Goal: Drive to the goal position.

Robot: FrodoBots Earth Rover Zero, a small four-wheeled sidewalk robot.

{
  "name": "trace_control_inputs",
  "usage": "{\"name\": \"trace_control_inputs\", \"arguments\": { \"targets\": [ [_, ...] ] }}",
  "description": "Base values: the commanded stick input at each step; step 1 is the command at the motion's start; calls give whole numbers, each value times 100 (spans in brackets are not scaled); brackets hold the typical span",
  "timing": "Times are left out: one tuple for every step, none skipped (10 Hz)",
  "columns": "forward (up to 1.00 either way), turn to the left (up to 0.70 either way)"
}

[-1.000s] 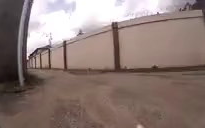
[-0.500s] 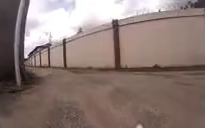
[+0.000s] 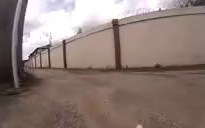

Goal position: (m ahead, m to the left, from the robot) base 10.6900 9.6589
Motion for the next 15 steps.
{"name": "trace_control_inputs", "arguments": {
  "targets": [
    [24, 0],
    [24, 0],
    [24, 0],
    [24, 0],
    [24, 0],
    [24, 0],
    [24, 0],
    [24, 0],
    [24, 0],
    [43, 0],
    [50, 0],
    [50, 0],
    [50, 0],
    [50, 0],
    [50, 0]
  ]
}}
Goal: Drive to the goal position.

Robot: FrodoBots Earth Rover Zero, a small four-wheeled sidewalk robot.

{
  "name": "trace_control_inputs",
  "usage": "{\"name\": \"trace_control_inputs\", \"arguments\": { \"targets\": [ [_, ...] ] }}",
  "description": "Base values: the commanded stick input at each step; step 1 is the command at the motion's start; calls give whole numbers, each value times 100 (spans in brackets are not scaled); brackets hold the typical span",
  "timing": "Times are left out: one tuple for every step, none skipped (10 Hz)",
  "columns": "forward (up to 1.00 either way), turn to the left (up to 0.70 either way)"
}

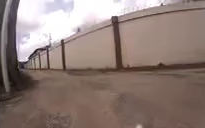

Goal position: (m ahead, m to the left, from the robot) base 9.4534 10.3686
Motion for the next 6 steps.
{"name": "trace_control_inputs", "arguments": {
  "targets": [
    [50, 0],
    [50, 0],
    [50, 0],
    [50, 0],
    [50, 0],
    [50, 0]
  ]
}}
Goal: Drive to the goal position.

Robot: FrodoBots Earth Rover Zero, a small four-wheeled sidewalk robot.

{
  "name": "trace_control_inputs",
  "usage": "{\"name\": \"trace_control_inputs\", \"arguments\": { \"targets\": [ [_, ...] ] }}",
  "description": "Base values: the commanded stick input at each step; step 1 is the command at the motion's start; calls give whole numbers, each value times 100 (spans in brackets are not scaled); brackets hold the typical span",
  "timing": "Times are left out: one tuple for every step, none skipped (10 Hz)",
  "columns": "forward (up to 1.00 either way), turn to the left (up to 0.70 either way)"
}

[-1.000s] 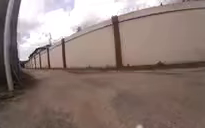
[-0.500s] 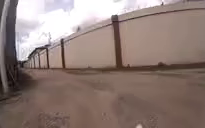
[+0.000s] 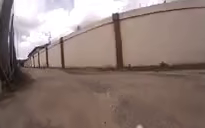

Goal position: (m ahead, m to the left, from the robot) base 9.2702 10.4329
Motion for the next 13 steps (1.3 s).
{"name": "trace_control_inputs", "arguments": {
  "targets": [
    [50, 0],
    [50, 0],
    [50, 0],
    [50, 0],
    [50, 0],
    [50, 0],
    [50, 0],
    [50, 0],
    [50, 0],
    [50, 0],
    [50, 0],
    [50, 0],
    [50, 0]
  ]
}}
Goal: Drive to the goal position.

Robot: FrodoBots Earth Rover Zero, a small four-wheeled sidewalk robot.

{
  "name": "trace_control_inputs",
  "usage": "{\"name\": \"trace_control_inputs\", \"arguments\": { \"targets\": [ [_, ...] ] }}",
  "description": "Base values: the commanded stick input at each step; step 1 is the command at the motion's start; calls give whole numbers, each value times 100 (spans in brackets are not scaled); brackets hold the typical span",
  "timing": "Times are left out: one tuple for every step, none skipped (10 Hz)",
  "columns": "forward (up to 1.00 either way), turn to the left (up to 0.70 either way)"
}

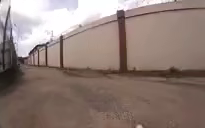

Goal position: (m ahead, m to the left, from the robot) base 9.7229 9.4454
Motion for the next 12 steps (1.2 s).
{"name": "trace_control_inputs", "arguments": {
  "targets": [
    [50, 0],
    [50, 50],
    [50, 50],
    [50, 50],
    [50, 50],
    [50, 50],
    [50, 50],
    [50, 50],
    [50, 50],
    [50, 50],
    [50, 50],
    [50, 50]
  ]
}}
